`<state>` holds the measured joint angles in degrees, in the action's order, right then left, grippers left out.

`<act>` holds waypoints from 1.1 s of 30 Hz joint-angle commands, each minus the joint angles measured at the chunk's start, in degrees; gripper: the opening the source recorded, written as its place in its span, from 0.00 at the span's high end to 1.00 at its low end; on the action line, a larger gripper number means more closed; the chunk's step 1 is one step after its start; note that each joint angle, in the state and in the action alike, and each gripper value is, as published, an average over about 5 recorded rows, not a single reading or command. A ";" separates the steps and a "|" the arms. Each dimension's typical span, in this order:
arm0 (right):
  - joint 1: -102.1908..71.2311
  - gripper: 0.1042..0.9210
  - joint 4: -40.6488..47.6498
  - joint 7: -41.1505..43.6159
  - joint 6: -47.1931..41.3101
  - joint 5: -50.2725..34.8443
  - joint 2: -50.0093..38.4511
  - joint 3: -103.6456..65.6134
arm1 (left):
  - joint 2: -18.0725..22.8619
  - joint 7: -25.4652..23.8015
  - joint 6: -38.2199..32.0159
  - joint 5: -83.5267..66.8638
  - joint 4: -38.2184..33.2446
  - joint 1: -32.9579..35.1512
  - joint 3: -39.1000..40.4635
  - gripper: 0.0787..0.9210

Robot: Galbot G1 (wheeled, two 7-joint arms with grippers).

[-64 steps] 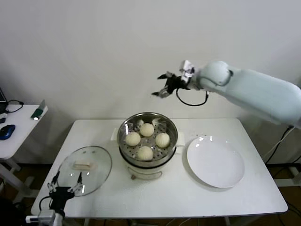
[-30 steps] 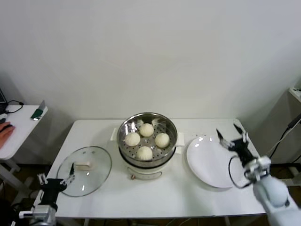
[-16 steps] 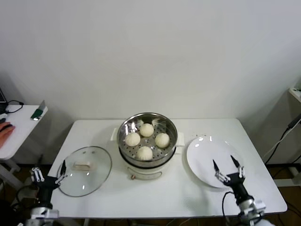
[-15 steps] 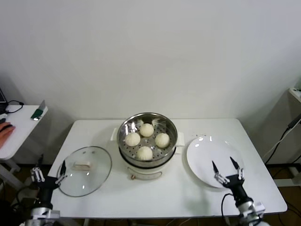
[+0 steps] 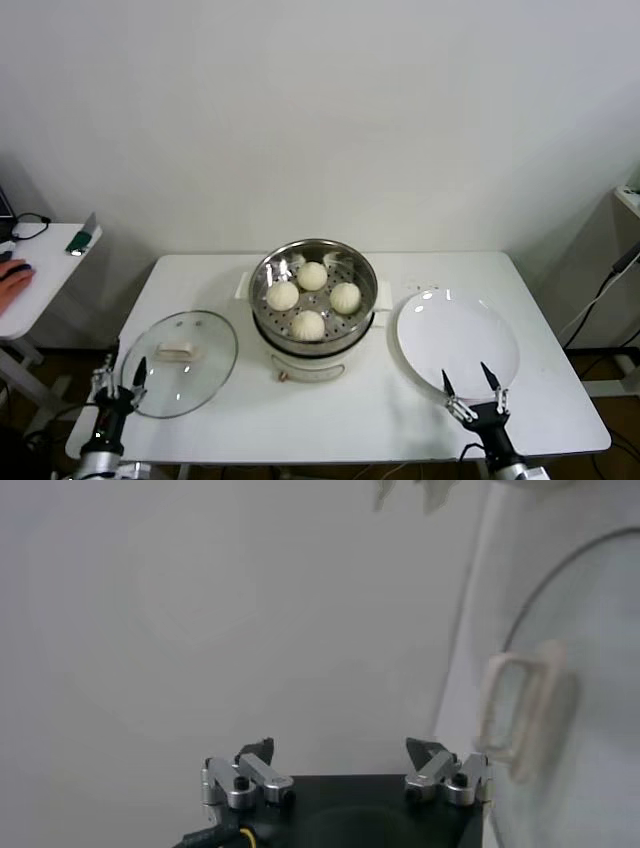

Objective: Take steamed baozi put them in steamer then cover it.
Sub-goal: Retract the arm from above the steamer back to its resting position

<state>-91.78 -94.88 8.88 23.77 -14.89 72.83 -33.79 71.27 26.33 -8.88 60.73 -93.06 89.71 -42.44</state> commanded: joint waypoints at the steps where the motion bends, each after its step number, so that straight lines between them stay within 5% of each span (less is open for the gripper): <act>1: -1.55 0.12 0.44 0.17 1.58 1.08 1.89 -0.32 | 0.00 2.95 -0.87 10.43 10.24 -4.88 0.92 0.12; 33: -2.41 0.12 -0.74 0.12 2.45 1.22 2.70 -2.06 | 0.86 -0.76 1.75 12.81 16.98 -15.62 5.17 0.12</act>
<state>-94.05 -95.04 9.01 26.15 -13.78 75.38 -35.75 72.10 26.18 -8.22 72.34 -78.25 76.99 -37.68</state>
